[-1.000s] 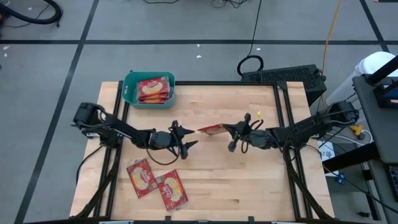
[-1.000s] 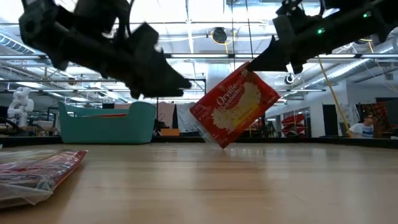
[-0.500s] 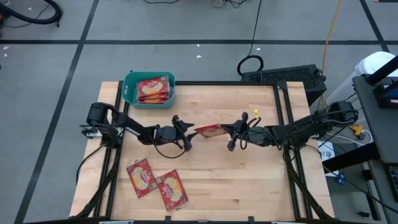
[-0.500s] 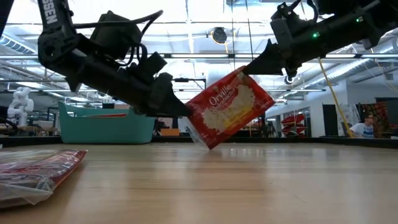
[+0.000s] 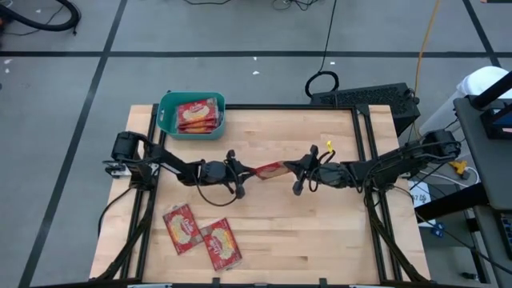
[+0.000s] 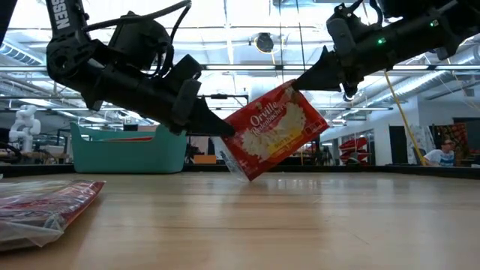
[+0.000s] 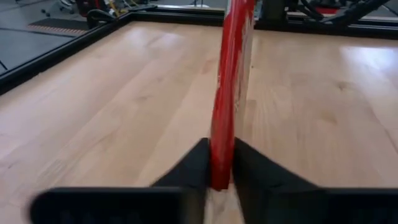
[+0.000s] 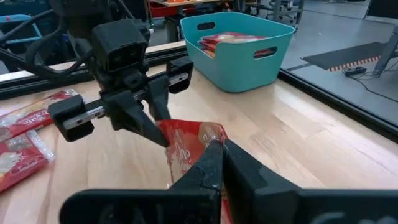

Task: Sort popcorn bags into baskets
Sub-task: Put the red popcorn bag into the green bin

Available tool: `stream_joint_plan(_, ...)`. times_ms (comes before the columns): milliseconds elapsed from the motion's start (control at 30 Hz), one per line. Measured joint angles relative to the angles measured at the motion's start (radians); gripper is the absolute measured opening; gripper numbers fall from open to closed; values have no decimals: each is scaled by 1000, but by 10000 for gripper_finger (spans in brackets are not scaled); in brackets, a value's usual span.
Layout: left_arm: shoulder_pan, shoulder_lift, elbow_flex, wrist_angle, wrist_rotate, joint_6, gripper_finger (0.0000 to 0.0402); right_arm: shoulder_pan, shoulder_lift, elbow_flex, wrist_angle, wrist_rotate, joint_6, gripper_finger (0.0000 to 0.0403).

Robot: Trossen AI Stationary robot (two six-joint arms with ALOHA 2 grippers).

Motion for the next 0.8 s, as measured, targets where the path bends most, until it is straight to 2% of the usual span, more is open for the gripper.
stream_joint_plan(67,-1,0,0,-2,5,7,22,0,0,0,-2,-1,-4,0)
stream_joint_plan(100,-1,-1,0,-2,5,13,17,0,0,0,-6,0,-8,0)
stream_joint_plan(200,0,-27,0,-37,5,32,29,0,-13,0,-32,-3,-26,5)
stream_joint_plan(333,0,-130,-1,-174,4,71,39,-8,-53,0,-106,-75,-20,36)
stream_joint_plan(467,2,-258,-1,-341,3,101,16,-34,-80,0,-174,-103,20,87)
stream_joint_plan(533,2,-317,0,-400,2,125,14,-62,-78,0,-181,-161,29,121)
stream_joint_plan(633,2,-393,0,-500,2,144,24,-102,-43,1,-162,-229,53,175)
stream_joint_plan(800,2,-442,0,-614,15,129,32,-146,60,0,-76,-254,8,250)
